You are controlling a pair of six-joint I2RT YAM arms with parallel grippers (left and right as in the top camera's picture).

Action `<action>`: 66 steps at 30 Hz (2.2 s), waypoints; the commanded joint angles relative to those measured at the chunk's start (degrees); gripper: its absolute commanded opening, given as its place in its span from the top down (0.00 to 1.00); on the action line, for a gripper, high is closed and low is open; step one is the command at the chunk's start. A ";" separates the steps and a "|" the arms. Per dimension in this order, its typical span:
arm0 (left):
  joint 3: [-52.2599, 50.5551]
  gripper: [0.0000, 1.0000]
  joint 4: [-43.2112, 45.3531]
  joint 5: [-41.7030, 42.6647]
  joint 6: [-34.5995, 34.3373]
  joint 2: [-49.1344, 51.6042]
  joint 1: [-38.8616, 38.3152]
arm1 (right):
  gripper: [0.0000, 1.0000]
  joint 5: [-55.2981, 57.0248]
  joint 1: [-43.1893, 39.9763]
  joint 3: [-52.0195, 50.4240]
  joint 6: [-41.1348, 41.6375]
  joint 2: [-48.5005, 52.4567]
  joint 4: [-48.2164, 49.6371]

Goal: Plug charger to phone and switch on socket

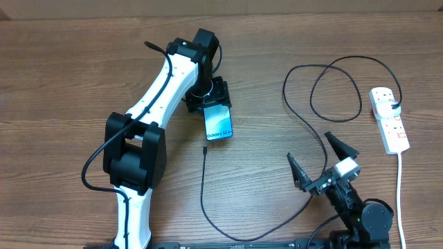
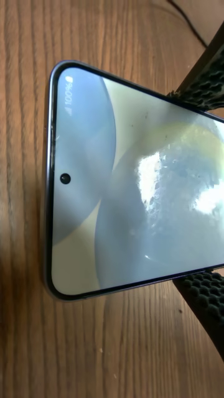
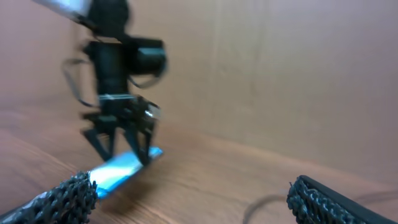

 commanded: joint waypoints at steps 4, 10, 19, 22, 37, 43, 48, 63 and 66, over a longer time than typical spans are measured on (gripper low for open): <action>1.66 0.32 0.42 2.93 1.95 -0.04 0.22 | 0.00 -4.96 0.20 5.81 13.20 1.03 -0.81; 1.66 0.31 1.25 2.95 1.92 -0.04 0.22 | 0.00 -5.14 0.20 23.37 13.53 13.51 -13.62; 1.66 0.29 1.16 2.99 2.03 -0.04 0.22 | 0.00 -19.45 0.22 57.75 10.47 51.69 -39.76; 1.66 0.29 1.16 3.23 2.40 -0.04 0.22 | 0.00 -24.79 0.20 61.09 10.58 59.43 -40.74; 0.79 0.31 3.56 -1.55 1.70 -0.02 -1.14 | 0.00 -19.63 0.22 61.02 10.12 82.75 -44.92; 0.66 0.13 5.75 -4.11 -3.21 0.00 -3.06 | 0.00 -7.32 0.20 61.02 10.14 85.29 -48.65; 0.66 0.03 6.03 -11.65 -7.15 0.00 -5.55 | 0.00 2.08 0.22 61.00 10.19 85.29 -50.86; 0.63 0.07 12.83 -15.74 -10.40 7.61 -8.79 | 0.00 2.14 0.22 61.00 10.16 85.29 -50.62; 0.63 0.07 13.27 -16.00 -10.38 9.09 -8.79 | 0.00 2.14 0.22 61.00 10.16 85.29 -50.62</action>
